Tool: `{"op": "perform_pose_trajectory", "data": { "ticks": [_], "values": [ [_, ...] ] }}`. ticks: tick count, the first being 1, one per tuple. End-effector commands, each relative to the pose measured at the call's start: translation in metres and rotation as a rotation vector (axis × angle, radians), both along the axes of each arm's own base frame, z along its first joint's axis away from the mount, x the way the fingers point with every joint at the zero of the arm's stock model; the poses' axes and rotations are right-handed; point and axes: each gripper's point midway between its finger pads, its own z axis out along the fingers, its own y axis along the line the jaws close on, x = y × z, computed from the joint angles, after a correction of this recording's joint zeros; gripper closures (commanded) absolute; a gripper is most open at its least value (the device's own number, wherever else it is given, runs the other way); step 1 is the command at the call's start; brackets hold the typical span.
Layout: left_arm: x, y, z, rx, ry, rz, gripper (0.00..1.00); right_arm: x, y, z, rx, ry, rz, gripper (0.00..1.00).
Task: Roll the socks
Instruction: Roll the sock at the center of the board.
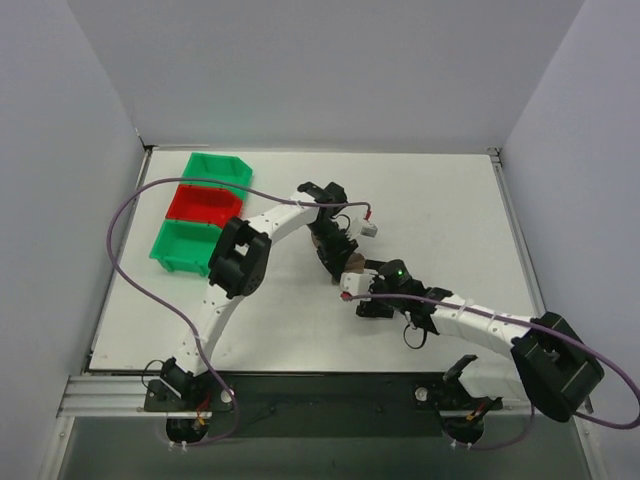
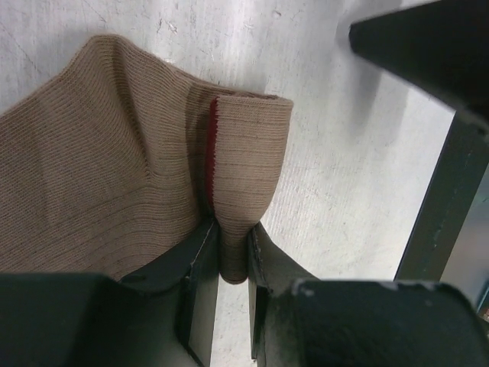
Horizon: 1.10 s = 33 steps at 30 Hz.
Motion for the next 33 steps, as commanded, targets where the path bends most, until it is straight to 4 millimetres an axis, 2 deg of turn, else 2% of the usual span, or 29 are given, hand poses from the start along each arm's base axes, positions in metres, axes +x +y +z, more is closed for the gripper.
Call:
{"op": "perform_pose_trajectory", "data": {
  "ticks": [1,8,12,20,30,33],
  "values": [
    [-0.014,0.036,-0.080,0.255,0.034,-0.024,1.00,0.014,0.017,0.003,-0.062,-0.127,0.041,0.23],
    [-0.014,0.036,-0.079,0.250,0.045,-0.021,1.00,0.016,0.040,-0.013,-0.114,-0.153,0.097,0.25],
    [-0.013,0.036,-0.080,0.252,0.045,-0.012,1.00,0.017,0.048,-0.022,-0.137,-0.135,0.118,0.30],
    [-0.013,0.036,-0.080,0.254,0.047,-0.011,1.00,0.012,0.051,-0.040,-0.178,-0.061,0.143,0.50],
    [-0.014,0.036,-0.078,0.245,0.042,-0.018,1.00,0.009,0.049,-0.055,-0.231,0.013,0.142,0.91],
    [-0.014,0.036,-0.078,0.245,0.037,-0.021,1.00,0.008,0.049,-0.056,-0.233,0.019,0.137,0.95]
  ]
}}
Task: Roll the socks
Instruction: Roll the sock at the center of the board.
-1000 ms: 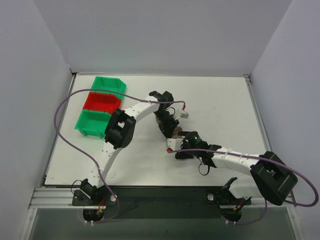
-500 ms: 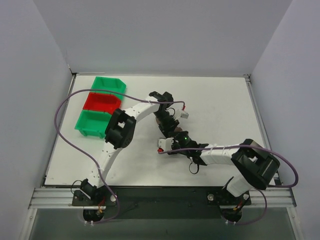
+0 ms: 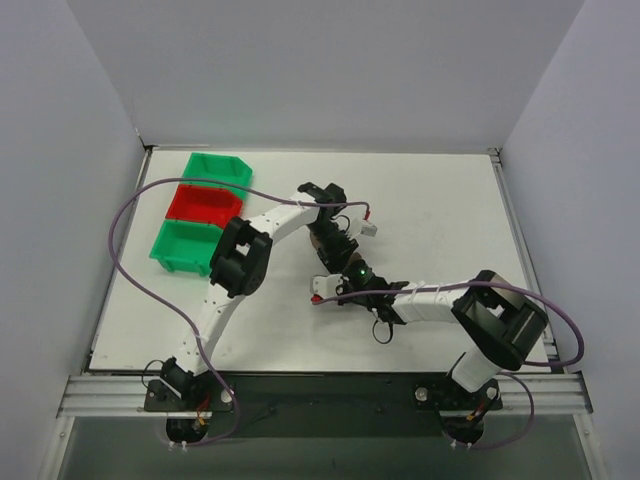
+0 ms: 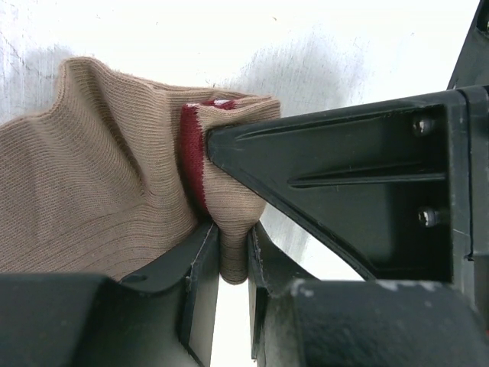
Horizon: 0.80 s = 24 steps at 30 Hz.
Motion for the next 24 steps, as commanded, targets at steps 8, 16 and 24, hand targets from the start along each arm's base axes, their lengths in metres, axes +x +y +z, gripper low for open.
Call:
{"op": "perform_pose_trajectory", "data": {
  "ticks": [8,16,24],
  "values": [
    [-0.011,0.038,-0.076,0.235,-0.041,-0.073,0.64,-0.025,-0.016,-0.032,-0.080,0.150,-0.009,1.00],
    [-0.004,0.036,-0.067,0.233,-0.098,-0.065,0.43,-0.026,-0.014,-0.030,-0.070,0.160,-0.009,1.00],
    [0.006,0.030,-0.047,0.197,-0.170,-0.051,0.38,-0.029,-0.013,-0.028,-0.058,0.178,-0.006,1.00]
  ]
}}
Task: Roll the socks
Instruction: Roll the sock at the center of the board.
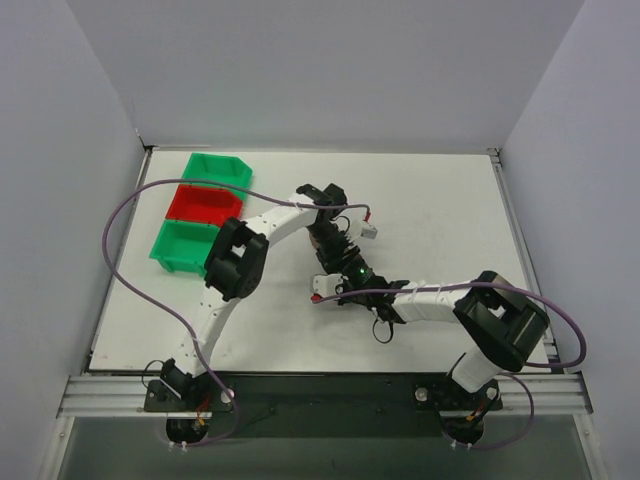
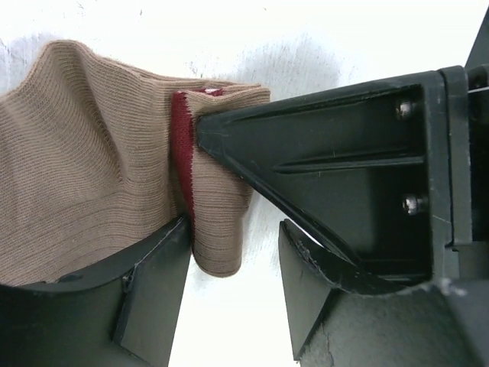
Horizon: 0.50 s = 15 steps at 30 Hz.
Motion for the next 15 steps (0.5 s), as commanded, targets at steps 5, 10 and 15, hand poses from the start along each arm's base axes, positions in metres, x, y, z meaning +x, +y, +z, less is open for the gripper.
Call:
{"op": "perform_pose_trajectory", "data": {
  "ticks": [5,10,15],
  "values": [
    [-0.006,0.021,-0.040,0.093,-0.099,-0.080,0.37,-0.027,-0.012,-0.029,-0.060,0.155,0.007,1.00],
    [0.004,0.010,-0.015,0.003,-0.172,-0.047,0.34,-0.027,-0.013,-0.031,-0.062,0.161,0.003,1.00],
    [0.005,0.006,0.012,-0.090,-0.234,-0.040,0.30,-0.026,-0.012,-0.030,-0.054,0.164,-0.002,1.00]
  ]
}}
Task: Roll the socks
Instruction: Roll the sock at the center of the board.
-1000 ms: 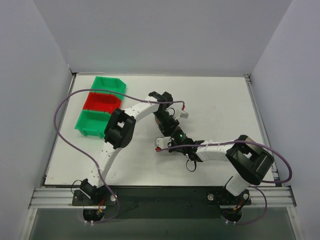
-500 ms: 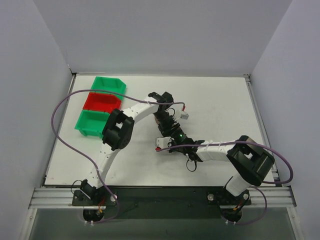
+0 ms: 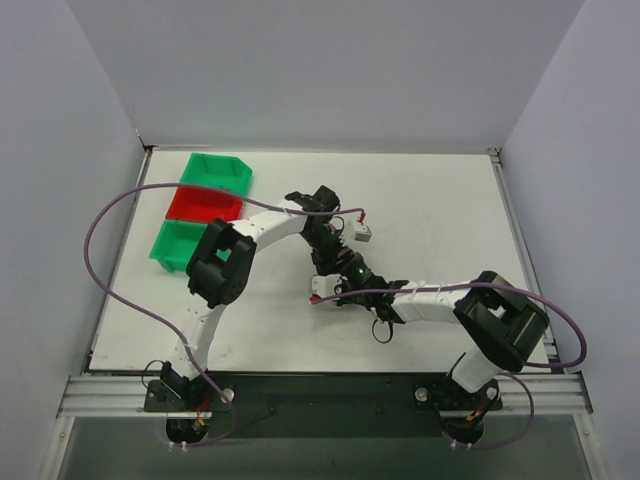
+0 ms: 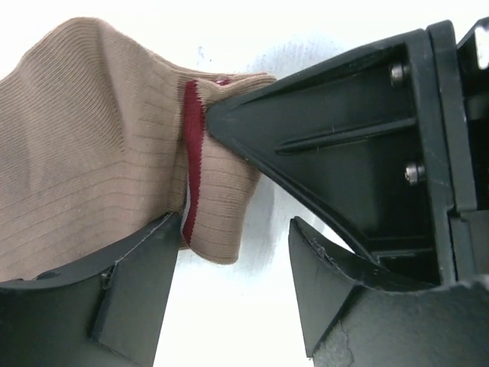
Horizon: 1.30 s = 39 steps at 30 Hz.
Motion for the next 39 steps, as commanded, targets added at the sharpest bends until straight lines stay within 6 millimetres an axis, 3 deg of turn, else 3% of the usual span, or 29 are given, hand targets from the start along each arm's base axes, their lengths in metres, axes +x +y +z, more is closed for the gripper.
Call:
{"op": "perform_pose_trajectory", "data": {
  "ticks": [1,6,13,20,24,27,28,30,31,32,39],
  "values": [
    [0.004,-0.004,0.011,-0.041,-0.105,-0.009,0.29,-0.026,-0.014,-0.031,-0.062,0.155,-0.004,1.00],
    [0.019,-0.004,0.039,-0.106,-0.199,0.051,0.24,-0.027,-0.014,-0.031,-0.057,0.164,-0.006,1.00],
    [0.040,0.015,0.064,-0.141,-0.290,0.157,0.23,-0.028,-0.012,-0.028,-0.044,0.201,-0.020,1.00],
    [0.079,0.076,0.099,-0.225,-0.421,0.411,0.20,-0.033,-0.014,-0.028,-0.075,0.304,-0.030,1.00],
    [0.097,0.129,0.099,-0.231,-0.474,0.581,0.18,-0.036,-0.013,-0.027,-0.099,0.380,-0.034,1.00],
    [0.102,0.156,0.109,-0.262,-0.503,0.654,0.18,-0.044,-0.014,-0.030,-0.121,0.465,-0.034,1.00],
    [0.097,0.163,0.102,-0.254,-0.493,0.668,0.18,-0.037,-0.008,-0.025,-0.106,0.465,-0.037,1.00],
    [0.096,0.172,0.110,-0.272,-0.536,0.686,0.18,-0.045,-0.009,-0.031,-0.134,0.529,-0.032,1.00],
    [0.090,0.179,0.102,-0.258,-0.533,0.693,0.18,-0.039,-0.002,-0.026,-0.127,0.526,-0.029,1.00],
    [0.088,0.182,0.109,-0.270,-0.558,0.696,0.17,-0.038,-0.001,-0.025,-0.127,0.538,-0.033,1.00],
    [0.064,0.191,0.111,-0.293,-0.655,0.661,0.14,-0.042,0.020,-0.016,-0.120,0.729,-0.053,1.00]
  ]
}}
